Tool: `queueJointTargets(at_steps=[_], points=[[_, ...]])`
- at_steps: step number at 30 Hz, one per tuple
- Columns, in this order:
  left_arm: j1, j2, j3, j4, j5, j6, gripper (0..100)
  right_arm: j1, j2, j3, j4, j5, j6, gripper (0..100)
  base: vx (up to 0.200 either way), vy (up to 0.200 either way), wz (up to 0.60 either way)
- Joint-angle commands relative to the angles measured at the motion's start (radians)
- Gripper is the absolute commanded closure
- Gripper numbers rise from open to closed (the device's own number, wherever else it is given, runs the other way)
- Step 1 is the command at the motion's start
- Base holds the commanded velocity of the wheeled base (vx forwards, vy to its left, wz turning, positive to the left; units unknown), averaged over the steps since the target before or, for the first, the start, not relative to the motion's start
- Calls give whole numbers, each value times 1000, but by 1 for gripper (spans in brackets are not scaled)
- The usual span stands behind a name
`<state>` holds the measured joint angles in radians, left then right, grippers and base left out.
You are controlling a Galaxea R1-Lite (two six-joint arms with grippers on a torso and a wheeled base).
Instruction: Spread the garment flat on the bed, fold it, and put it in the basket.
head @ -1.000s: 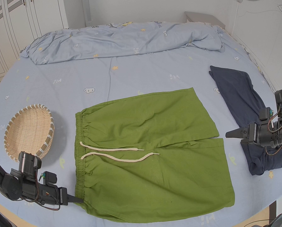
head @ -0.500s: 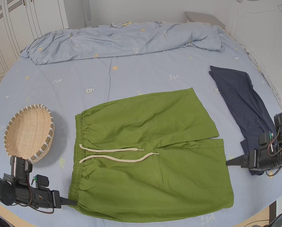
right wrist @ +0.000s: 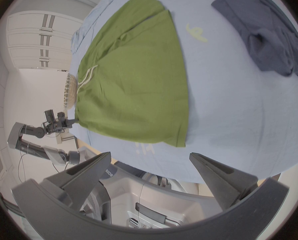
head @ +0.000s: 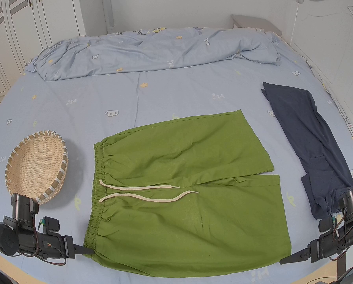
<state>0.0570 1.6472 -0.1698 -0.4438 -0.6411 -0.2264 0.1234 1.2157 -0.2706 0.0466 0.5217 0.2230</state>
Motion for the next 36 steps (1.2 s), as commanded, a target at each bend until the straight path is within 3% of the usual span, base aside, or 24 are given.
queueJointTargets(at_steps=[1,9,24,28,34,35,36], points=[[1,0,0,-1,0,-1,100,13,90,30,-25,21,-31,0,0,0,0],[-2,-4,0,-1,0,-1,100,10,245,44,-182,26,-36,0,0,0,0],[-8,2,-8,-3,0,-1,100,13,320,50,-275,29,-62,0,0,0,0],[-9,0,-8,-3,0,-1,100,2,318,70,-326,81,-62,0,0,0,0],[-9,-1,-7,-6,0,-1,100,-19,318,70,-332,95,-62,0,0,0,0],[-9,-1,-7,-7,0,-1,100,-25,318,70,-332,95,-63,100,0,0,0],[-9,-3,-5,-7,0,-1,100,-31,318,70,-332,95,-63,100,0,0,0]])
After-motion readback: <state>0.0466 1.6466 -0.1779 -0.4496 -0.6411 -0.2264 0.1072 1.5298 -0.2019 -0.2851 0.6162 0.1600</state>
